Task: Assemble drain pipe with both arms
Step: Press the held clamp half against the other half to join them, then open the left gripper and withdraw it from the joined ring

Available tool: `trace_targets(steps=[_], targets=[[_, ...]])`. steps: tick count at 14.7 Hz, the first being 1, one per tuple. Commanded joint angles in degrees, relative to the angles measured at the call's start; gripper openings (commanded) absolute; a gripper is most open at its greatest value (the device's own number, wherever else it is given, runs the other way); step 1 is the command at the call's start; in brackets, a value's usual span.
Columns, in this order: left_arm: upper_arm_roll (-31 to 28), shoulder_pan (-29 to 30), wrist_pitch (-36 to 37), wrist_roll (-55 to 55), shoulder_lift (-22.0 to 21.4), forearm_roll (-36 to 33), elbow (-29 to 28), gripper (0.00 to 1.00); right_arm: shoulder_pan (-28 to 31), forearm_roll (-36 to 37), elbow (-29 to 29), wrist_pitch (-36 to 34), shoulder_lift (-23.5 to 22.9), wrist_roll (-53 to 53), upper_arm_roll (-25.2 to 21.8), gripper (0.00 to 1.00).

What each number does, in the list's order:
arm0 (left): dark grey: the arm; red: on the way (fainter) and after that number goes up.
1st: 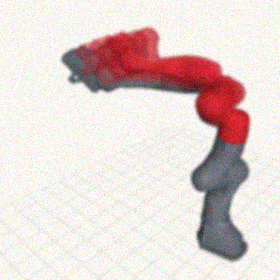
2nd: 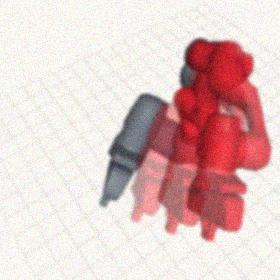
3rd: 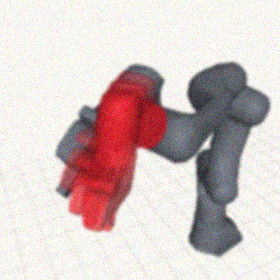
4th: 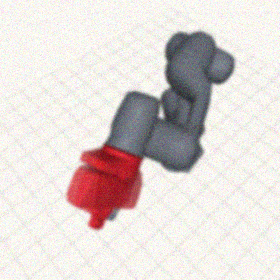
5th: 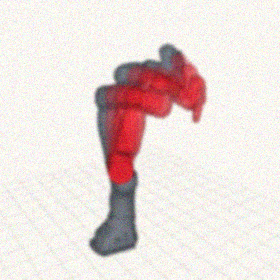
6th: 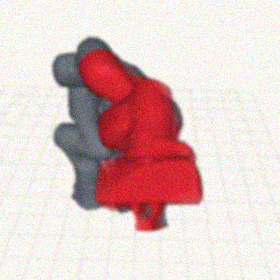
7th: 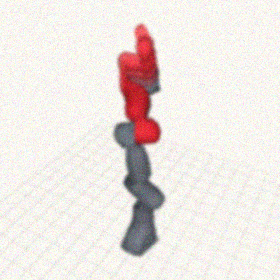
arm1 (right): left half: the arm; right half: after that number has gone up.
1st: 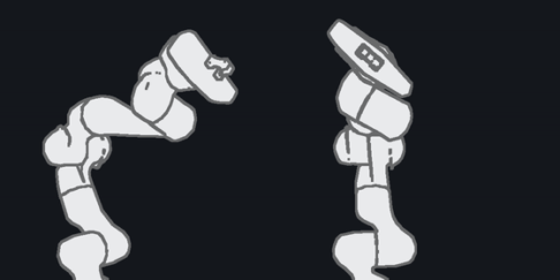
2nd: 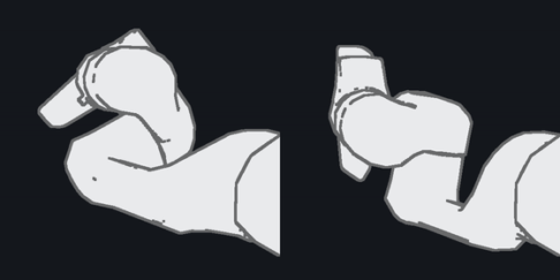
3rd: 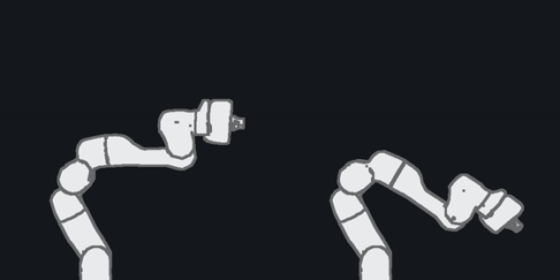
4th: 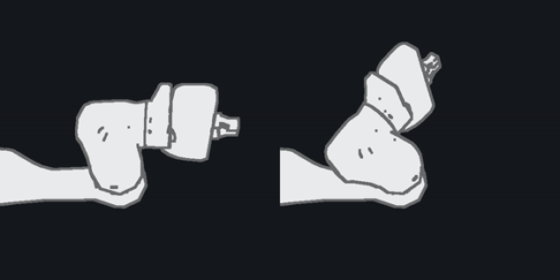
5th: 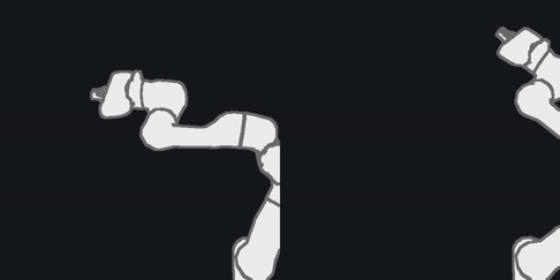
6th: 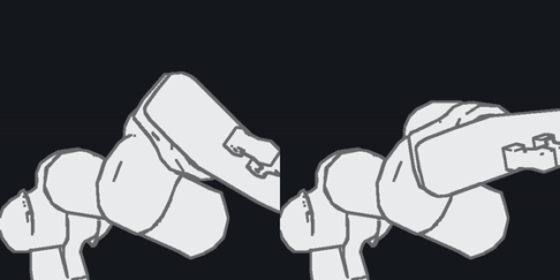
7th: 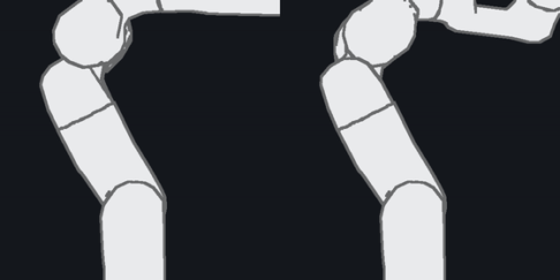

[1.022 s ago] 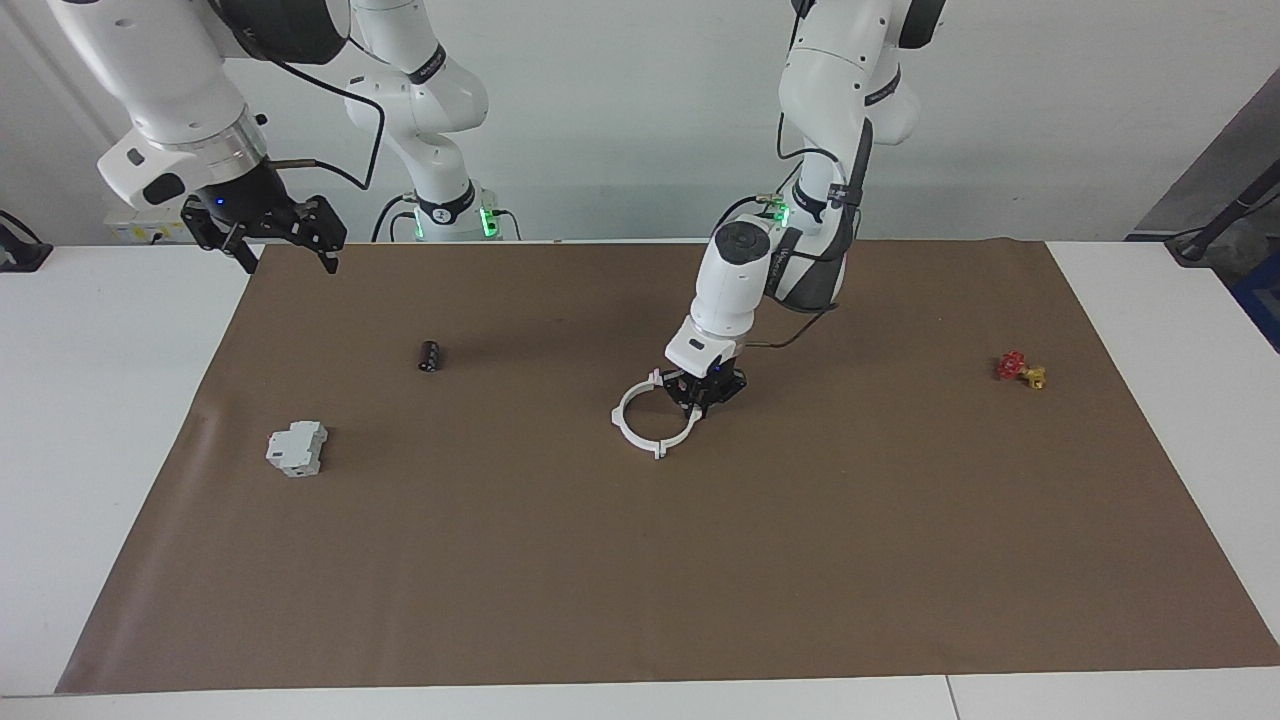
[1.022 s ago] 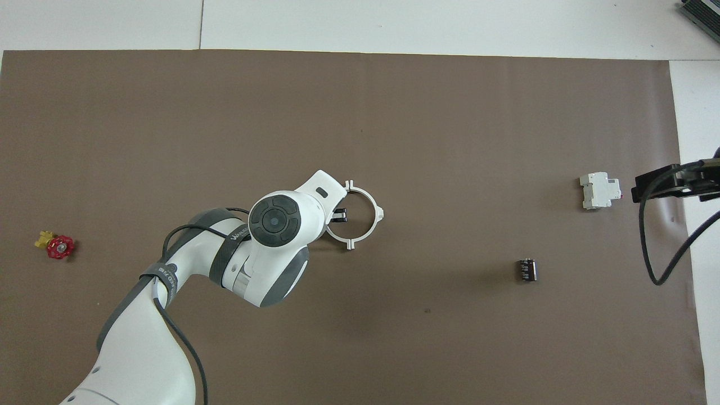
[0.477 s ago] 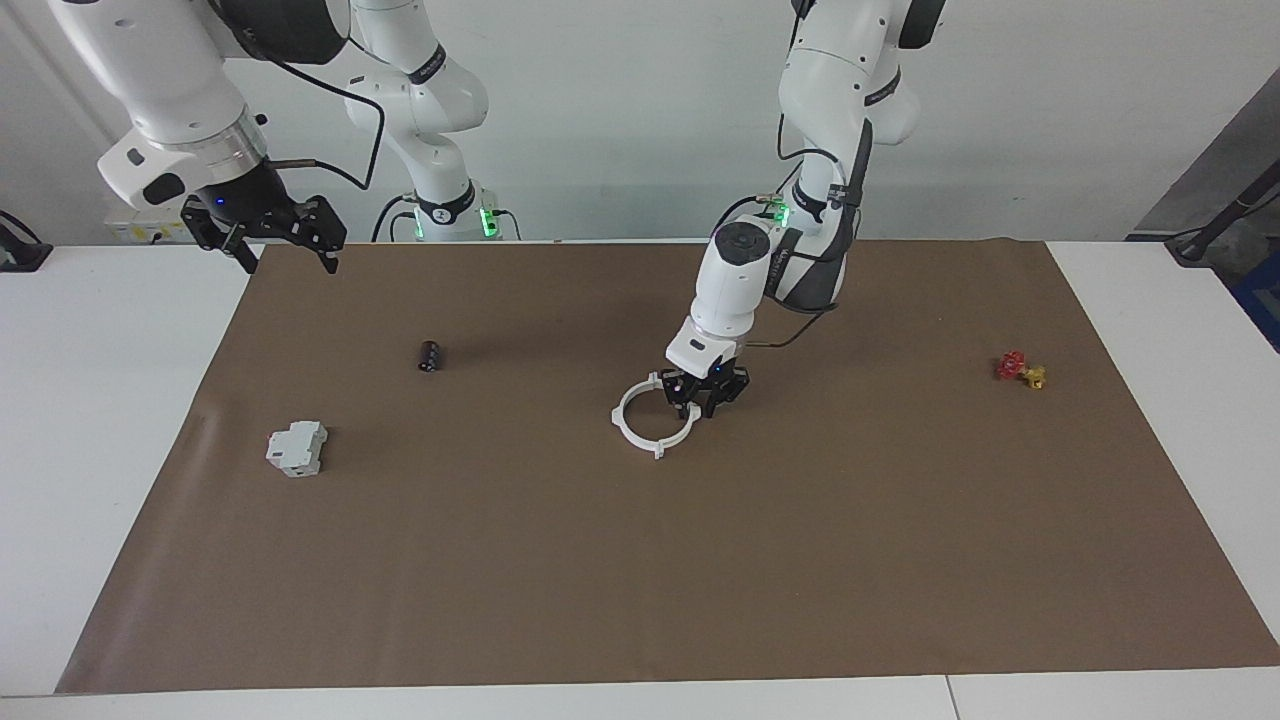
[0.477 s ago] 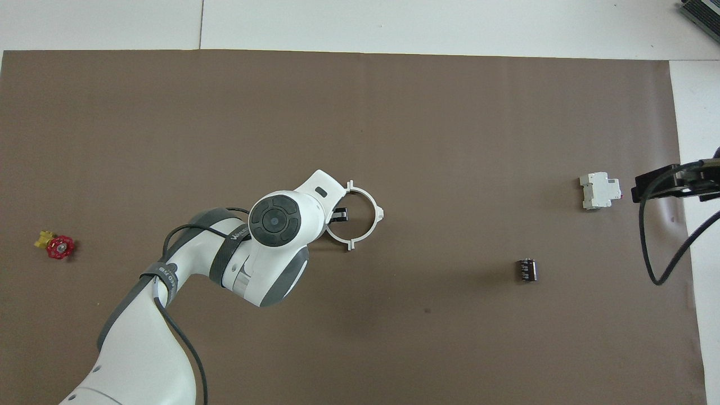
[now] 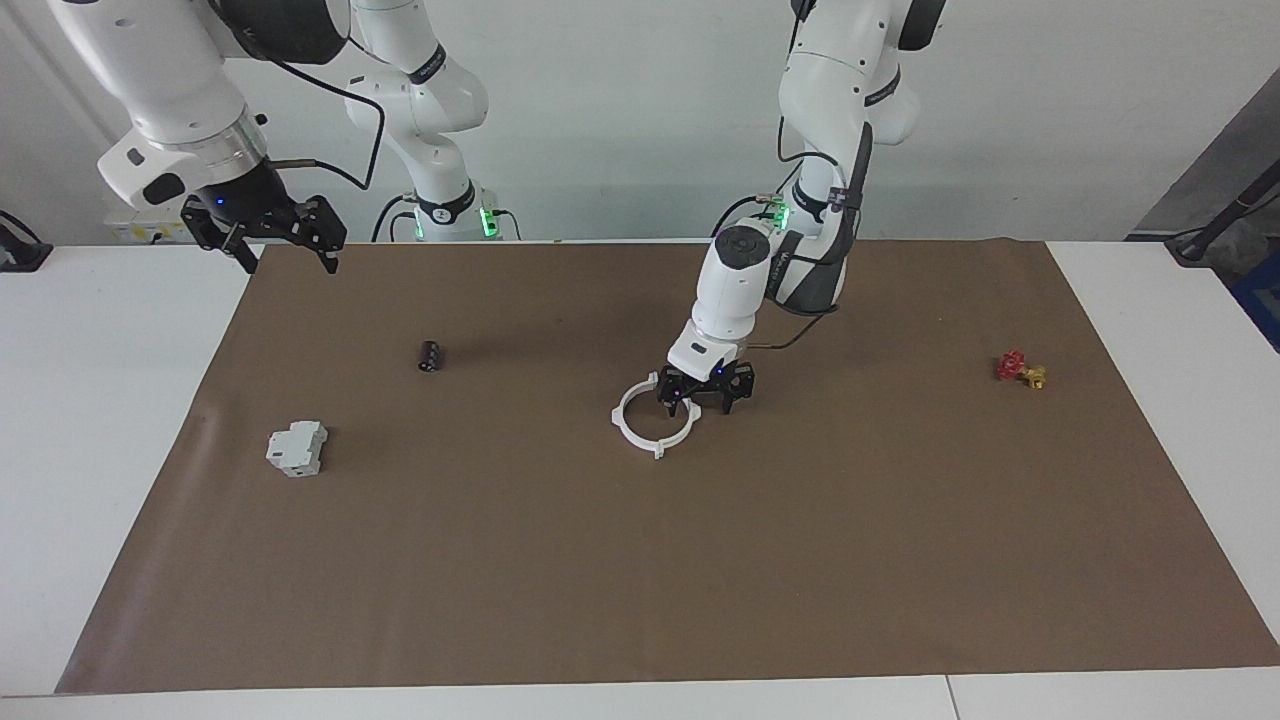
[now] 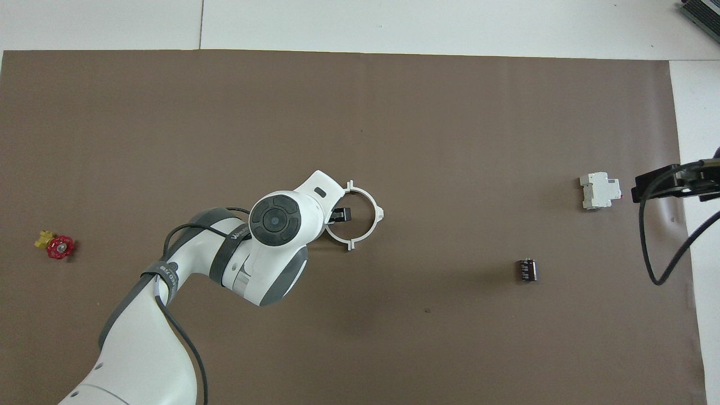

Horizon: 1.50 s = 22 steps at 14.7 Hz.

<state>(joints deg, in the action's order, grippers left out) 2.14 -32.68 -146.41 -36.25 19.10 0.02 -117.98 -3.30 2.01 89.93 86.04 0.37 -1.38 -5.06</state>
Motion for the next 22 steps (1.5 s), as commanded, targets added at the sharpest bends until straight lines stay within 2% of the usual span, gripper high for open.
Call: trace_targets(steps=[1,4,8,10,19,22], targets=[[-1.08,-0.72,0.07,-1.46,0.06,-1.43,-0.06,1.0,1.02,-0.34,0.16,-0.44,0.33,-1.34,0.66,1.0],[-1.17,0.42,4.63,-1.19,-1.25,-1.43,1.43,1.0,1.02,-0.34,0.16,-0.44,0.33,-1.34,0.66,1.0],[-3.19,2.7,14.81,-0.75,-9.85,-1.52,2.32,1.0,1.02,-0.34,0.16,-0.44,0.33,-1.34,0.66,1.0],[-3.54,5.68,19.48,0.9,-13.72,-2.39,2.4,1.0,1.02,-0.34,0.16,-0.44,0.33,-1.34,0.66,1.0],[-3.63,28.18,31.35,35.08,-23.58,-2.92,3.46,1.0,1.02,-0.34,0.16,-0.44,0.33,-1.34,0.66,1.0],[-3.63,31.61,33.82,37.57,-25.69,-2.92,3.46,1.0,1.02,-0.34,0.16,-0.44,0.33,-1.34,0.66,1.0]])
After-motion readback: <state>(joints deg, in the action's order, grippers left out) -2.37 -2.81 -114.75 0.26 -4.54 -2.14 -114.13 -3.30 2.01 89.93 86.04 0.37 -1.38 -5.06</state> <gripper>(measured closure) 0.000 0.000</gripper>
